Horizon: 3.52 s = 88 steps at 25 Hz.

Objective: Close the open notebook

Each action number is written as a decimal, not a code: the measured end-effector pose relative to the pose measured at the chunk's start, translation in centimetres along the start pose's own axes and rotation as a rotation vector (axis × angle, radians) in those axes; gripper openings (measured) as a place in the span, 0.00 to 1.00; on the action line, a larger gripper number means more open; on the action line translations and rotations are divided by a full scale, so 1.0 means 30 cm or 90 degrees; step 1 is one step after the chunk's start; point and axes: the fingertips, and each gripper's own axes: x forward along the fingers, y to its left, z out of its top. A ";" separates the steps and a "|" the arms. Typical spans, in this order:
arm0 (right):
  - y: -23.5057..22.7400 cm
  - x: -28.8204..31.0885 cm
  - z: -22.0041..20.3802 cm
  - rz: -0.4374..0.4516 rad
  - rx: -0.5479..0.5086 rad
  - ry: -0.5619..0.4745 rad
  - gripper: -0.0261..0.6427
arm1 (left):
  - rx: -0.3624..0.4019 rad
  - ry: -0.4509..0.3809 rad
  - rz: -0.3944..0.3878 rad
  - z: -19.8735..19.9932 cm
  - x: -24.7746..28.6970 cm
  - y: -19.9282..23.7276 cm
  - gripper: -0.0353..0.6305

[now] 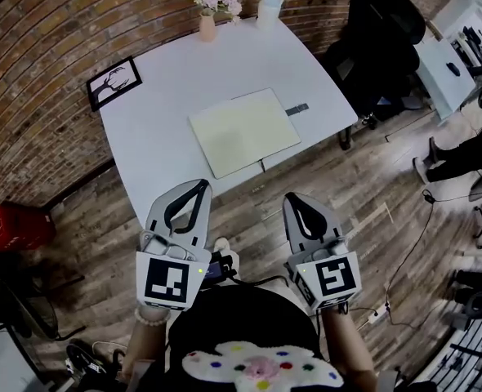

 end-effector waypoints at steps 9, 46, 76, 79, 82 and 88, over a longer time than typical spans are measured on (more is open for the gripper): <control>0.027 0.090 0.017 -0.015 0.039 -0.006 0.09 | -0.004 0.029 -0.032 -0.067 0.037 0.069 0.08; -0.167 0.346 -0.278 0.111 0.365 0.129 0.10 | -0.081 0.125 0.085 -0.227 0.151 0.106 0.08; -0.306 0.583 -0.528 0.064 0.799 0.234 0.30 | -0.136 0.194 0.176 -0.299 0.205 0.114 0.08; -0.313 0.599 -0.525 0.060 0.820 0.229 0.30 | -0.139 0.193 0.180 -0.290 0.217 0.122 0.08; -0.319 0.606 -0.523 0.058 0.840 0.226 0.30 | -0.139 0.193 0.179 -0.287 0.226 0.125 0.08; -0.325 0.612 -0.524 0.042 0.898 0.213 0.31 | -0.133 0.189 0.180 -0.285 0.226 0.136 0.08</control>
